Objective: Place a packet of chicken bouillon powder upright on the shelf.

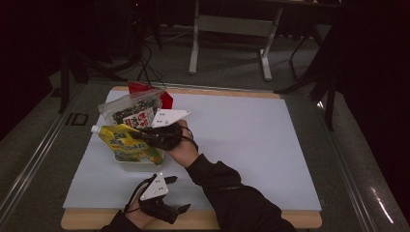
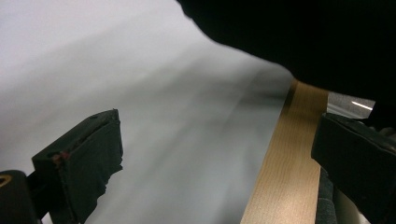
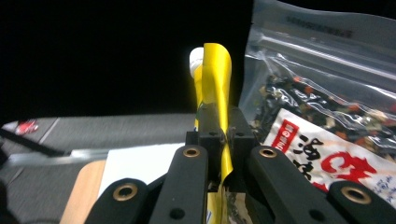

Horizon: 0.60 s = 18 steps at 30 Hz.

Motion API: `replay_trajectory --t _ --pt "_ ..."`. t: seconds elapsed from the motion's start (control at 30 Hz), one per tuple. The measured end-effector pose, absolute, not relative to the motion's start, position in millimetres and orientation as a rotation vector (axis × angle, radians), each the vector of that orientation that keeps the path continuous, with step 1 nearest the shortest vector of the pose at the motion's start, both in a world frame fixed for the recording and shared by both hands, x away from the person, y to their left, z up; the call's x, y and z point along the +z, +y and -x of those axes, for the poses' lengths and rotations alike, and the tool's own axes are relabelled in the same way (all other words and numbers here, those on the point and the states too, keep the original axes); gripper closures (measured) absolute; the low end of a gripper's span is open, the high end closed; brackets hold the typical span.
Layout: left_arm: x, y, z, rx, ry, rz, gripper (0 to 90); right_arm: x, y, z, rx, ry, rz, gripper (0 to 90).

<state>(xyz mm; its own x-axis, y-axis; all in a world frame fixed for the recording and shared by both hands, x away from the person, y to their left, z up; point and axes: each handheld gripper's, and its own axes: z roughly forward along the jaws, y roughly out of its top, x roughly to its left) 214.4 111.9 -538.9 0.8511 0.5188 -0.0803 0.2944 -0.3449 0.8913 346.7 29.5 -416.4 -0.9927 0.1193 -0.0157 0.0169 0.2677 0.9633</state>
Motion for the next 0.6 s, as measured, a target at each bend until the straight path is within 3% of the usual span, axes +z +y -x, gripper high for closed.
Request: replay_trajectory --t 0.6 --pt "-540 114 -211 0.261 0.614 -1.951 3.2 -425 34 -348 2.095 2.297 -0.181 88.6"
